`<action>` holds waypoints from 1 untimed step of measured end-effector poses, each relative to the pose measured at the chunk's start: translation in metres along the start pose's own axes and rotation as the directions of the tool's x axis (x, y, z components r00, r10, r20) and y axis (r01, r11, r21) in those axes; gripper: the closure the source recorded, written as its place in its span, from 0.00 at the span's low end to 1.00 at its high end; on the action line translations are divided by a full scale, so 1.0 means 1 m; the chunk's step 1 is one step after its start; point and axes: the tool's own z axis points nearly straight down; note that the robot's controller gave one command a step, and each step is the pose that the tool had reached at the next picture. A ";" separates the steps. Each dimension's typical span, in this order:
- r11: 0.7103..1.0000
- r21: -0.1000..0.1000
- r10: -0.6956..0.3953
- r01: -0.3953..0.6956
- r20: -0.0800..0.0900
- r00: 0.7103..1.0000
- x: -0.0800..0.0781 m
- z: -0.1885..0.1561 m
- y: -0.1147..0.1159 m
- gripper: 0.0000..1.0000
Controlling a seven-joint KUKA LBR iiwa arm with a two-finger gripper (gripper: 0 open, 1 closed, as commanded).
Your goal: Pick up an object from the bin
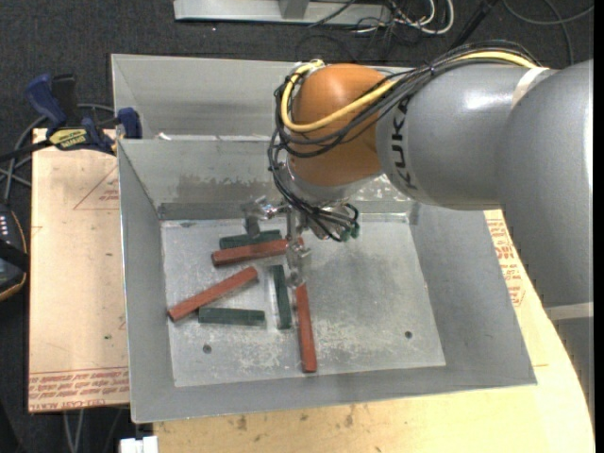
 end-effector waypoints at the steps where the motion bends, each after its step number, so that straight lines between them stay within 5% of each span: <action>1: 0.998 -0.003 -0.070 0.070 -0.010 0.998 -0.043 0.057 0.015 0.00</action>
Offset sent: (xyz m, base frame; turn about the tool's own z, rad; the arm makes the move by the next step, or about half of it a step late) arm 0.0293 0.0315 -0.0568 -0.0708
